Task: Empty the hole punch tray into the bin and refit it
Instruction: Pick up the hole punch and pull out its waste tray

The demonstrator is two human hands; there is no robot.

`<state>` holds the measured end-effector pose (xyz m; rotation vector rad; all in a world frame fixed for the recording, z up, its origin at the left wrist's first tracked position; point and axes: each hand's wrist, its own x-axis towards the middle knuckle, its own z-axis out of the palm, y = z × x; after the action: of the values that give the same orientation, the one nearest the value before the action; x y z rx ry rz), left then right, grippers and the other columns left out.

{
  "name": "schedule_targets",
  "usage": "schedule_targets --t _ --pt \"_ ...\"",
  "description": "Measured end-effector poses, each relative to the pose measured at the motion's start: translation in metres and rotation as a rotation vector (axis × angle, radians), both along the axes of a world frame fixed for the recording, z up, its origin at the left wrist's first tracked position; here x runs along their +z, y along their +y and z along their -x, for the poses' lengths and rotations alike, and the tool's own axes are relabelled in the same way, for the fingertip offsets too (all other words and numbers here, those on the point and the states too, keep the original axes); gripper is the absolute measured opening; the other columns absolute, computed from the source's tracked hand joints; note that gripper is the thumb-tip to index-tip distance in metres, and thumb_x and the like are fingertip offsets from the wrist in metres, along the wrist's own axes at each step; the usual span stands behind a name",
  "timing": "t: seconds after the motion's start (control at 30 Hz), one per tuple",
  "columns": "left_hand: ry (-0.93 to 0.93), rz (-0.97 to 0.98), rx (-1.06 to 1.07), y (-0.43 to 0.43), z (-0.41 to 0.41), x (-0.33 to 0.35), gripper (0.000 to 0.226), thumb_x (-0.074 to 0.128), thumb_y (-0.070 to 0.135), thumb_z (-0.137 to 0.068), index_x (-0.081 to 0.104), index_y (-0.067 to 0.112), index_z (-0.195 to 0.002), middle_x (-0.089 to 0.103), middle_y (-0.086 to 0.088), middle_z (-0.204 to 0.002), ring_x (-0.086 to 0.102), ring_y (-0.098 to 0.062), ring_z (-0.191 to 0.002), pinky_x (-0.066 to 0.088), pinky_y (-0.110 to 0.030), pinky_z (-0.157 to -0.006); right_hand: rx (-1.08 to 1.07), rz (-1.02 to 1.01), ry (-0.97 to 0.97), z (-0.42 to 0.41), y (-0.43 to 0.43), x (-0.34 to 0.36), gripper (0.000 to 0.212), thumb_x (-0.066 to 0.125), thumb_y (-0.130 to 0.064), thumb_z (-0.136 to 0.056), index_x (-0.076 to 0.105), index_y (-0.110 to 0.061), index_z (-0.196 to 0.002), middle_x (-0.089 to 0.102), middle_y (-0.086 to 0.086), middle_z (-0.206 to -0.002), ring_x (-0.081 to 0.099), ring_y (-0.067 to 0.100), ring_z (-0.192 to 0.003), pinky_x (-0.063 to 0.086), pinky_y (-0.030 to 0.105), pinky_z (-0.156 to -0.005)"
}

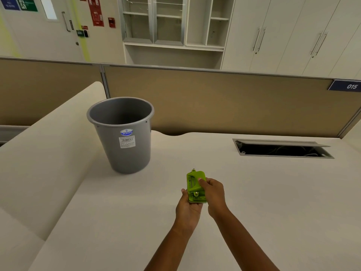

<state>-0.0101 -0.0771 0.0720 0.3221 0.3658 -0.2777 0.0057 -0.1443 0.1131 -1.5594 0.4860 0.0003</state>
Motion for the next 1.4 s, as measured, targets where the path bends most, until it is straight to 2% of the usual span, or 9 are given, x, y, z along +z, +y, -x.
schedule_targets --t 0.4,0.53,0.77,0.97,1.03,1.2,1.33,1.37,1.4 --pt "-0.011 0.087 0.067 -0.004 0.004 0.006 0.046 0.022 0.029 -0.100 0.056 -0.002 -0.098 0.074 -0.017 -0.071 0.073 -0.022 -0.062 0.059 -0.029 -0.054 0.011 -0.029 0.012 0.001 0.000 0.011 0.014 0.055 -0.010 -0.088 0.059 -0.002 -0.078 0.058 0.017 -0.088 0.054 0.026 -0.080 0.043 0.024 -0.057" --pt "-0.012 0.088 0.075 -0.005 0.004 0.006 0.044 0.023 0.027 -0.100 0.056 -0.002 -0.097 0.074 -0.018 -0.070 0.073 -0.023 -0.061 0.059 -0.030 -0.054 0.017 -0.052 0.027 0.002 -0.001 0.015 0.015 0.055 -0.010 -0.088 0.062 0.003 -0.084 0.058 0.018 -0.085 0.055 0.027 -0.078 0.043 0.026 -0.058" --pt "-0.021 0.014 0.079 -0.003 0.002 0.008 0.040 0.024 0.023 -0.101 0.056 -0.001 -0.094 0.074 -0.015 -0.068 0.072 -0.020 -0.061 0.059 -0.027 -0.054 0.011 -0.054 0.024 0.002 -0.002 0.020 0.020 0.054 -0.010 -0.088 0.056 -0.005 -0.069 0.058 0.017 -0.084 0.054 0.026 -0.079 0.042 0.027 -0.059" --pt "-0.036 -0.024 -0.027 0.003 0.000 0.009 0.041 0.024 0.026 -0.100 0.058 0.002 -0.098 0.072 -0.016 -0.079 0.067 -0.026 -0.078 0.059 -0.029 -0.059 0.034 -0.047 0.035 0.005 -0.004 0.021 0.025 0.054 -0.010 -0.088 0.056 -0.007 -0.064 0.059 0.019 -0.085 0.055 0.028 -0.081 0.044 0.034 -0.070" --pt "-0.052 -0.059 -0.072 0.006 -0.002 0.010 0.045 0.023 0.030 -0.100 0.059 0.003 -0.099 0.075 -0.015 -0.076 0.071 -0.024 -0.071 0.059 -0.029 -0.062 0.054 -0.038 0.042 0.007 -0.005 0.022 0.023 0.054 -0.011 -0.088 0.058 -0.004 -0.066 0.059 0.020 -0.084 0.055 0.028 -0.080 0.044 0.036 -0.074" --pt "-0.056 -0.093 -0.139 0.013 -0.009 0.007 0.050 0.020 0.039 -0.099 0.062 0.011 -0.100 0.076 -0.012 -0.080 0.065 -0.027 -0.084 0.049 -0.039 -0.077 0.063 -0.033 0.041 0.012 -0.004 0.019 0.032 0.054 -0.010 -0.087 0.059 0.020 -0.094 0.056 0.019 -0.082 0.051 0.027 -0.079 0.039 0.034 -0.074" --pt "-0.051 -0.076 -0.124 0.012 -0.010 0.005 0.044 0.021 0.039 -0.099 0.061 0.023 -0.100 0.076 -0.009 -0.079 0.073 -0.024 -0.069 0.058 -0.036 -0.065 0.098 -0.029 0.057 0.016 -0.001 0.018 0.019 0.054 -0.008 -0.085 0.055 -0.001 -0.067 0.050 0.018 -0.076 0.047 0.026 -0.078 0.036 0.033 -0.070" --pt "-0.048 -0.070 -0.119 0.012 -0.010 0.003 0.043 0.021 0.038 -0.099 0.062 0.024 -0.099 0.076 -0.010 -0.080 0.072 -0.025 -0.072 0.056 -0.037 -0.069 0.100 -0.028 0.062 0.017 -0.001 0.020 0.015 0.054 -0.008 -0.085 0.056 -0.001 -0.070 0.051 0.022 -0.077 0.050 0.030 -0.081 0.039 0.034 -0.071" --pt "-0.044 -0.063 -0.115 0.011 -0.011 0.002 0.044 0.021 0.038 -0.099 0.063 0.024 -0.098 0.076 -0.011 -0.081 0.071 -0.027 -0.077 0.051 -0.039 -0.075 0.082 -0.036 0.055 0.016 -0.001 0.020 0.012 0.054 -0.007 -0.085 0.061 0.003 -0.084 0.043 0.002 -0.084 0.055 0.037 -0.090 0.043 0.038 -0.077"
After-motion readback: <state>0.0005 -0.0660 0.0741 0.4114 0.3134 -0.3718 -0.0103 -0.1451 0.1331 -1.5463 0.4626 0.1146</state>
